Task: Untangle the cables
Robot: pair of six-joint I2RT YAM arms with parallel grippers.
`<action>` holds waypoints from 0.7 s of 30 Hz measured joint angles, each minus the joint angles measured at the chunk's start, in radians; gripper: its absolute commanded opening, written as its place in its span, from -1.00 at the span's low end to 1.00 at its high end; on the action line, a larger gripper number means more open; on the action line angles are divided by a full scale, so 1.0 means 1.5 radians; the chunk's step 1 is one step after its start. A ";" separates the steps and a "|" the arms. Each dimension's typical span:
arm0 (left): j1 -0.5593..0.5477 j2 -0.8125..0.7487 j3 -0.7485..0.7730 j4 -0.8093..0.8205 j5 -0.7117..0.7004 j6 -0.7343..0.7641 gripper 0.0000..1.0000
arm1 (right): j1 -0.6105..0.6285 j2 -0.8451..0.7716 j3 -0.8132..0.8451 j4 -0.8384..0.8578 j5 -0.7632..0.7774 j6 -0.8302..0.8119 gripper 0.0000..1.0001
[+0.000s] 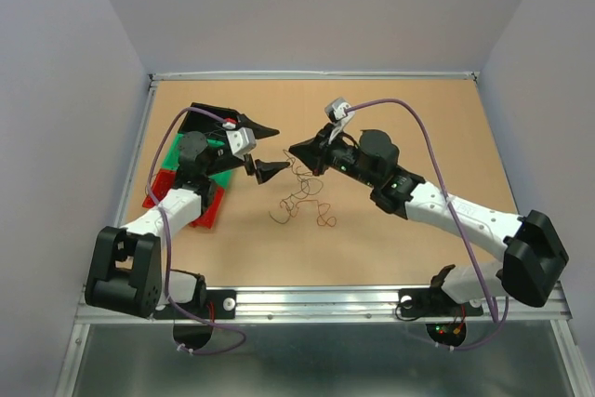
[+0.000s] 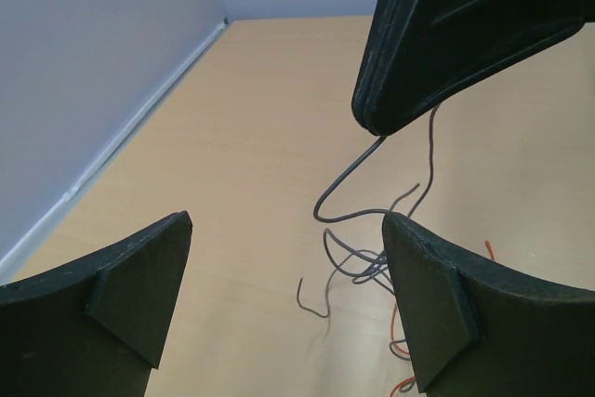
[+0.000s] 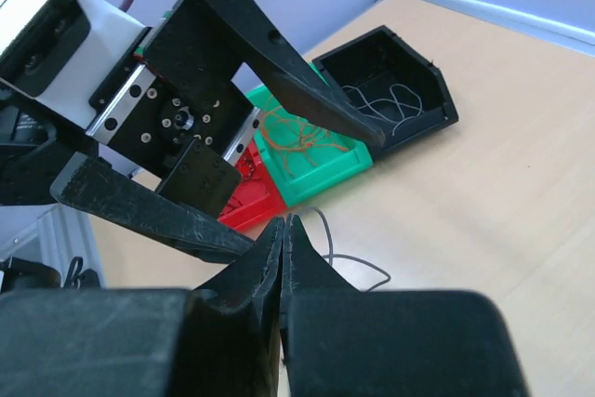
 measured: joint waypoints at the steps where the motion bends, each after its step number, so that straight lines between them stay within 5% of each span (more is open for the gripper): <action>1: -0.001 0.007 0.000 0.003 0.014 -0.004 0.89 | 0.000 0.005 0.002 0.000 -0.009 0.000 -0.99; 14: -0.034 0.057 0.005 0.000 0.133 0.005 0.89 | 0.000 0.059 0.026 0.014 -0.098 -0.007 -0.99; 21: -0.042 0.073 0.014 -0.030 0.155 0.029 0.74 | 0.000 0.069 0.032 0.041 -0.128 -0.012 -0.99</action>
